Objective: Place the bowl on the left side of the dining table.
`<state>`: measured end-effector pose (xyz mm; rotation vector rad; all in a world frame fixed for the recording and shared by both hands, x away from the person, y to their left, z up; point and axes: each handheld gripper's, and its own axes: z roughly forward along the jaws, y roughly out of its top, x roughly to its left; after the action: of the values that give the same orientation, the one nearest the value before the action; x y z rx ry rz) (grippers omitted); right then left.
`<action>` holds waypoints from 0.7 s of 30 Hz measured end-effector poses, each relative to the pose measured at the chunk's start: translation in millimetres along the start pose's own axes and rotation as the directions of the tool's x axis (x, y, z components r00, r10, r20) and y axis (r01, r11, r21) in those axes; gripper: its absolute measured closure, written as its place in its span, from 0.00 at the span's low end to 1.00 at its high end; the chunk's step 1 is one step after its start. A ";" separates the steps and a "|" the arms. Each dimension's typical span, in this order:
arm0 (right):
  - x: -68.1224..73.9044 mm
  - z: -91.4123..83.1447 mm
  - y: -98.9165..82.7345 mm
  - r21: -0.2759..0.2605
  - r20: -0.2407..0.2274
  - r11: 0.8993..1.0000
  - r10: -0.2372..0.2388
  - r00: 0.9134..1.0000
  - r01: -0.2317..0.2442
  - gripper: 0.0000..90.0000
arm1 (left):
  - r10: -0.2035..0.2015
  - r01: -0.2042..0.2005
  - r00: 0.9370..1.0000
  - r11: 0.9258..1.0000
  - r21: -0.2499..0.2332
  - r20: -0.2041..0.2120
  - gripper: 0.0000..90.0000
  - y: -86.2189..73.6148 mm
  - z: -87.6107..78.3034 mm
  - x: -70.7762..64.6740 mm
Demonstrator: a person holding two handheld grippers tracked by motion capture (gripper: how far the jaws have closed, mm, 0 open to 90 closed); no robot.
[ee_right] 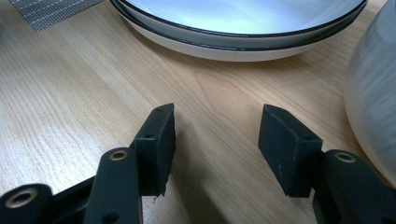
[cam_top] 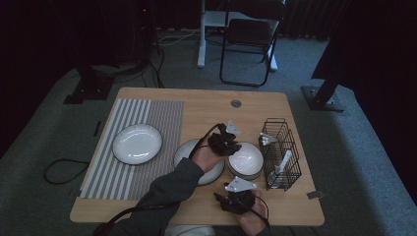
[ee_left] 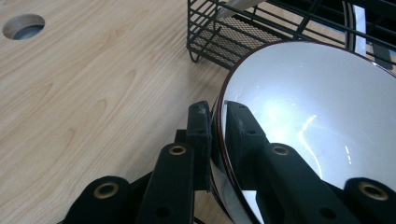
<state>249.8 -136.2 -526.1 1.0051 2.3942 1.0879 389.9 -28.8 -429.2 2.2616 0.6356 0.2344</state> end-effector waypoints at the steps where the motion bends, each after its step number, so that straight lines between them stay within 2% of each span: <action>1: 0.0 0.0 0.0 0.000 0.000 1.000 0.000 1.000 0.000 0.50 | -0.006 0.006 1.000 1.000 -0.013 0.003 0.91 -0.2 -1.0 0.1; 4: 0.1 0.0 0.0 0.000 0.000 1.000 0.001 1.000 -0.001 0.51 | -0.008 0.008 1.000 1.000 -0.019 0.011 0.92 -0.4 -1.2 1.2; 8: 0.0 0.0 0.0 0.000 0.000 1.000 0.000 1.000 0.000 0.51 | -0.031 0.032 0.999 0.999 -0.035 0.028 0.92 -2.5 -0.5 2.7; 21: 0.1 -0.1 0.0 0.000 0.002 1.000 0.000 1.000 0.000 0.51 | -0.084 0.091 0.992 0.993 -0.075 0.094 0.92 0.7 -7.1 8.4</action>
<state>249.7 -136.2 -526.0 1.0059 2.3925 1.0869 394.8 -20.5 -424.0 2.1495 0.6639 0.1110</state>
